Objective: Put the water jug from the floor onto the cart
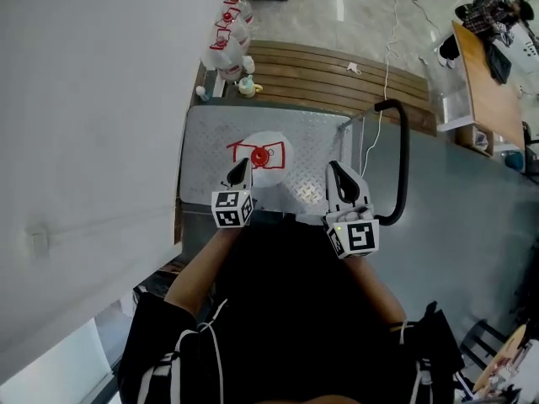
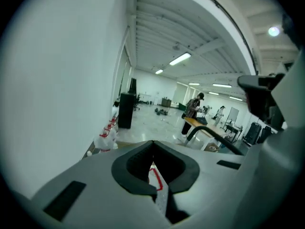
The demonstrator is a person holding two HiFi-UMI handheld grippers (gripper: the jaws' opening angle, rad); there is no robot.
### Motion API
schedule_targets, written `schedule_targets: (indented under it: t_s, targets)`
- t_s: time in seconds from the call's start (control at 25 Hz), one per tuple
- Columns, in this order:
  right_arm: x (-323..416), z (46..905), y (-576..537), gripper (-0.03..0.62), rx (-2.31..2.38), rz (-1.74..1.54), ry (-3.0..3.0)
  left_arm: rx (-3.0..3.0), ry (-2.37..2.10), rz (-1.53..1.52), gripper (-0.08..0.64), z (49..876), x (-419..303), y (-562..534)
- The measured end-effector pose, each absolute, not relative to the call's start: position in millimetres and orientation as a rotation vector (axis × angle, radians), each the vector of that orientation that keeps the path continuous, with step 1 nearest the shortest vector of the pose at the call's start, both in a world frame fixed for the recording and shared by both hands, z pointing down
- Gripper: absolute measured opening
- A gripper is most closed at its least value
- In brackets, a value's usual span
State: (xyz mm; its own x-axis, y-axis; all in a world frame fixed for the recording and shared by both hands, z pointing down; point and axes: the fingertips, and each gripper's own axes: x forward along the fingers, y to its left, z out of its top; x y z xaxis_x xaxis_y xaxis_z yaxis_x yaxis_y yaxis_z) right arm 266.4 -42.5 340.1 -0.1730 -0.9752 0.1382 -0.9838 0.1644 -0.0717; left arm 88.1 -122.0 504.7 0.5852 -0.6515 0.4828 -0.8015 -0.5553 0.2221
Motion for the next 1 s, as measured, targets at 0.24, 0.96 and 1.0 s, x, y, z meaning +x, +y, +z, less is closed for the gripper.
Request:
schedule_targets:
  t_s: [0.24,0.96,1.0]
  targets:
    - [245.0,315.1,-62.6,0.018,1.920,0.060,-2.410,2.553,-1.207,0.192,0.018,415.6,107.6,-116.8]
    - [258.3,314.5,-56.6,0.018,1.965,0.041,-2.397,2.619,-1.264,-0.055,0.018,361.1,134.6,-108.3]
    - [261.0,315.5,-56.0,0.018,1.976,0.048,-2.389,2.620,-1.254,-0.045,0.018,363.2,135.4,-106.8]
